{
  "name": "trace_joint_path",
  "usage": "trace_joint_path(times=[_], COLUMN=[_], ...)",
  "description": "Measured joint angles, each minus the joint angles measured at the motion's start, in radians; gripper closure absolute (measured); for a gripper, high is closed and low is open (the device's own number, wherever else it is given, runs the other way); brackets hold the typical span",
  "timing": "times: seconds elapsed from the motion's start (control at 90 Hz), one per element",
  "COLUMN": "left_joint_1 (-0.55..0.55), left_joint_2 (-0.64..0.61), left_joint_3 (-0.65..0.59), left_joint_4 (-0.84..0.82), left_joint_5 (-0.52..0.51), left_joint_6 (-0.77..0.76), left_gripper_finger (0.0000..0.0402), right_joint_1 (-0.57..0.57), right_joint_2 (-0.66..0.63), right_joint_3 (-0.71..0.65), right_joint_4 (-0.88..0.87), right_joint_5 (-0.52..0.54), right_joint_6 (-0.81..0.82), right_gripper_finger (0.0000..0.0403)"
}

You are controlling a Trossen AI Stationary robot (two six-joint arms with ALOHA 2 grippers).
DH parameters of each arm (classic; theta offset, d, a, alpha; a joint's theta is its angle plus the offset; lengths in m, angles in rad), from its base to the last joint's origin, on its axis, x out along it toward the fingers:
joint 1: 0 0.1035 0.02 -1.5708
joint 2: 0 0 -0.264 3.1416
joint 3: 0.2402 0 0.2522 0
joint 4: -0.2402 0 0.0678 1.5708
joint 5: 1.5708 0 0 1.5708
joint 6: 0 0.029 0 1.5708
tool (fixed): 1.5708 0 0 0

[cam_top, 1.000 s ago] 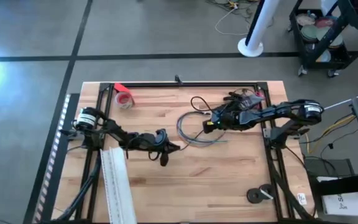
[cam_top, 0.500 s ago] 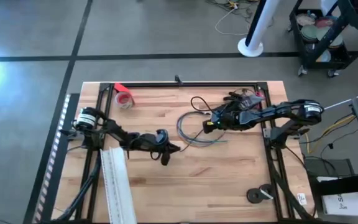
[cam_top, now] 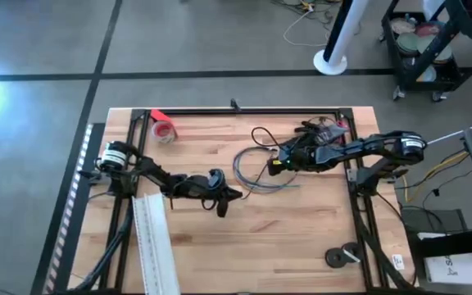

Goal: Ziptie cables
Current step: Put a zip tie on the cables

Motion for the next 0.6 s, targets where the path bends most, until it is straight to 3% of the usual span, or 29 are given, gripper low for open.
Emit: trace_joint_path(times=[0.256, 0.6], left_joint_1=[-0.001, -0.002], left_joint_2=[0.0, 0.0], left_joint_3=[-0.001, -0.002], left_joint_4=[-0.005, -0.036], left_joint_5=[0.0, 0.005], left_joint_6=[0.014, 0.082], left_gripper_finger=[0.0402, 0.0402], right_joint_1=[0.0, 0.0], right_joint_2=[0.0, 0.0], right_joint_3=[0.0, 0.0], right_joint_4=[0.0, 0.0], right_joint_5=[0.0, 0.0], right_joint_6=[0.0, 0.0], right_gripper_finger=[0.0318, 0.0344])
